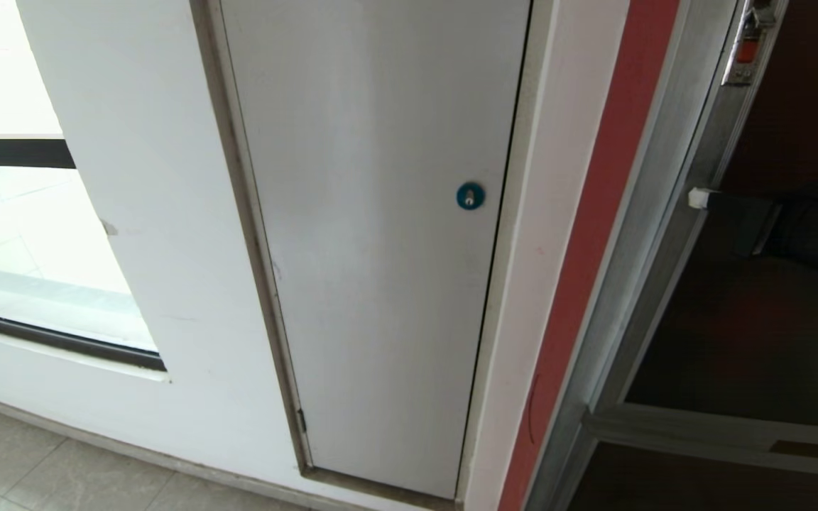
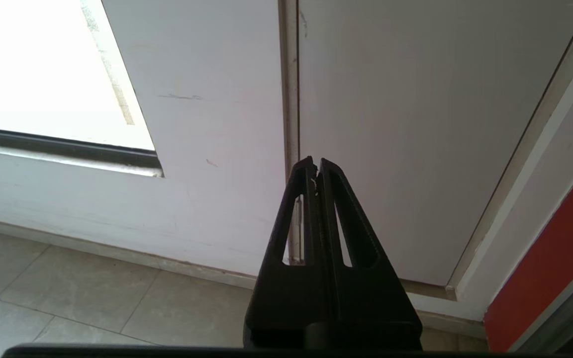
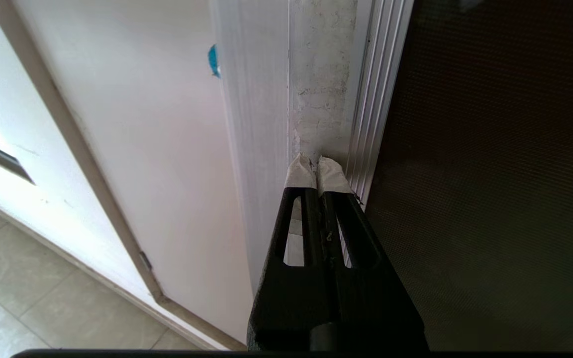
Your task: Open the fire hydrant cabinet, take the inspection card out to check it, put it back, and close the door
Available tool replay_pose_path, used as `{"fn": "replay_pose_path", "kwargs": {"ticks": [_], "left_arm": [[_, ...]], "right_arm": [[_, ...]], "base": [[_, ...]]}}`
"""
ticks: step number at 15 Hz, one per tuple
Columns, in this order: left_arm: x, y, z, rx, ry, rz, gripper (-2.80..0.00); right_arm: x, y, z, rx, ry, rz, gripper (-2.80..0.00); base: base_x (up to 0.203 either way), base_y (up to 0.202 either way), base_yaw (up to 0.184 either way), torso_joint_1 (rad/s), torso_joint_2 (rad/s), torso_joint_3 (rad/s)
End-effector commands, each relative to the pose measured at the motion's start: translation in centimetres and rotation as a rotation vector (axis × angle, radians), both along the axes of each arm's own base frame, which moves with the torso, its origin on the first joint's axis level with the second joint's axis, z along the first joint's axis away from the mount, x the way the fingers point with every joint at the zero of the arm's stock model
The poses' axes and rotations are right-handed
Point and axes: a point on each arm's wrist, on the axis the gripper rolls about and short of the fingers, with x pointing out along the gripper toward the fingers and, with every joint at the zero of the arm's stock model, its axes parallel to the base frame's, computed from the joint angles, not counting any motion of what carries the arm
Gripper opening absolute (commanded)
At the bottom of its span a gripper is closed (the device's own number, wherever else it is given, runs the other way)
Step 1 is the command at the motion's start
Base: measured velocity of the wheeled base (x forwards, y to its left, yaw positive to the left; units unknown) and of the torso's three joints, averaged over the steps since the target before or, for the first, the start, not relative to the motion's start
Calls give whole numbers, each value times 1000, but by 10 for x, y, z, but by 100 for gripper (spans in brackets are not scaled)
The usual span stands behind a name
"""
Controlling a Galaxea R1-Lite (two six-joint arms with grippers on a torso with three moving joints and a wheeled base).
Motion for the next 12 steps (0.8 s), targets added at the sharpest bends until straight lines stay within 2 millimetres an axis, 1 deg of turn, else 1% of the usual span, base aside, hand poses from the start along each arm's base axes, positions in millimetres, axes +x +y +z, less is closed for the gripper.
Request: {"fn": "replay_pose_path", "kwargs": {"ticks": [1,10,12], "left_arm": [[1,0,-2,0,7,0,-280],[1,0,-2,0,8,0,-280],[1,0,-2,0,8,0,-280]], "right_arm": [[10,0,-6,-2,26,-6,-280],[30,-1,-8,-7,16,-47,-280],[31,-1,-8,-7,14,-48,-280]], "base": [[0,0,0,0,0,0],[0,0,0,2,0,4],[0,0,0,0,0,0]]}}
